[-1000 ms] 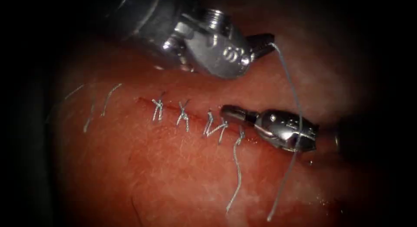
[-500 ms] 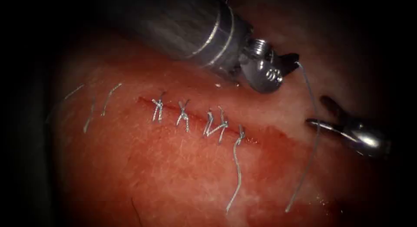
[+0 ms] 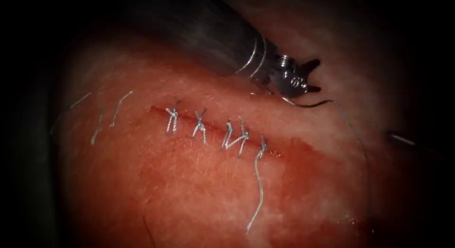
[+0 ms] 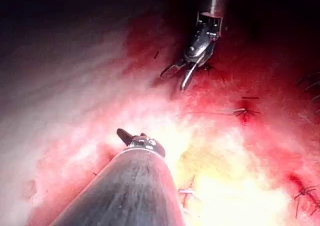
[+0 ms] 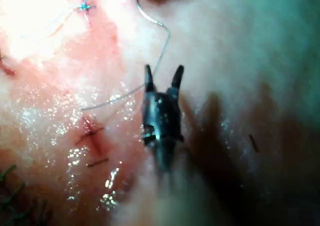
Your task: Wound Closure
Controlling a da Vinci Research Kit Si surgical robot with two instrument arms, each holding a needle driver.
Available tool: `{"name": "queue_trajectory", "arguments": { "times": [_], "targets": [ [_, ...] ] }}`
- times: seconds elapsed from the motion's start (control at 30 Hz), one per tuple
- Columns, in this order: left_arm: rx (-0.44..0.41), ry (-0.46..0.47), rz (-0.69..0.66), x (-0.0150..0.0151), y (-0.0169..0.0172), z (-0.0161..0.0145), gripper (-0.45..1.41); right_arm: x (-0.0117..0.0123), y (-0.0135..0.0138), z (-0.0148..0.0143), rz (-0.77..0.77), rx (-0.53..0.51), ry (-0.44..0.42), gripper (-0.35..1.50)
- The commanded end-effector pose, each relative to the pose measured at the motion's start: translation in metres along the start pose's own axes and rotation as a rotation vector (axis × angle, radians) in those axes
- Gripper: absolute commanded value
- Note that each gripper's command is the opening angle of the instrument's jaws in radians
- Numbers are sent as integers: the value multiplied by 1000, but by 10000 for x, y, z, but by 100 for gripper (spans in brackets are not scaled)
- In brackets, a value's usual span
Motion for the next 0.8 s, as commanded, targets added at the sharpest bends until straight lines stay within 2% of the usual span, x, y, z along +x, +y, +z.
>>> {"name": "queue_trajectory", "arguments": {
  "times": [0.03,0.17,0.23,0.27,0.33,0.37,0.43,0.53,0.57,0.6,0.63,0.8],
  "targets": [
    [-11,12,-23,-7,8,5,68,-7,-19,8,7,12,2,148],
    [-19,37,-88,-17,-1,-4,106,-5,-28,14,4,18,2,148],
    [-8,72,-130,-21,-6,-22,108,-4,-33,16,4,21,1,148],
    [-8,81,-136,-21,-6,-30,106,-4,-35,16,5,26,2,148],
    [-32,98,-133,-20,1,-57,89,-2,-41,18,5,44,1,148],
    [-57,126,-126,-19,13,-76,69,-1,-46,19,4,52,-21,148],
    [-63,139,-110,-18,20,-84,62,0,-49,20,4,61,-25,148],
    [-109,154,-20,-16,51,-113,51,4,-63,22,-1,116,-29,148],
    [-153,166,68,-17,83,-133,41,11,-77,26,3,162,-21,148],
    [-153,166,68,-17,83,-133,41,11,-77,26,3,162,-21,148],
    [-172,179,152,-22,108,-146,36,17,-88,30,5,196,-7,148],
    [-196,188,243,-37,142,-161,29,24,-102,34,5,243,5,143]
  ]
}}
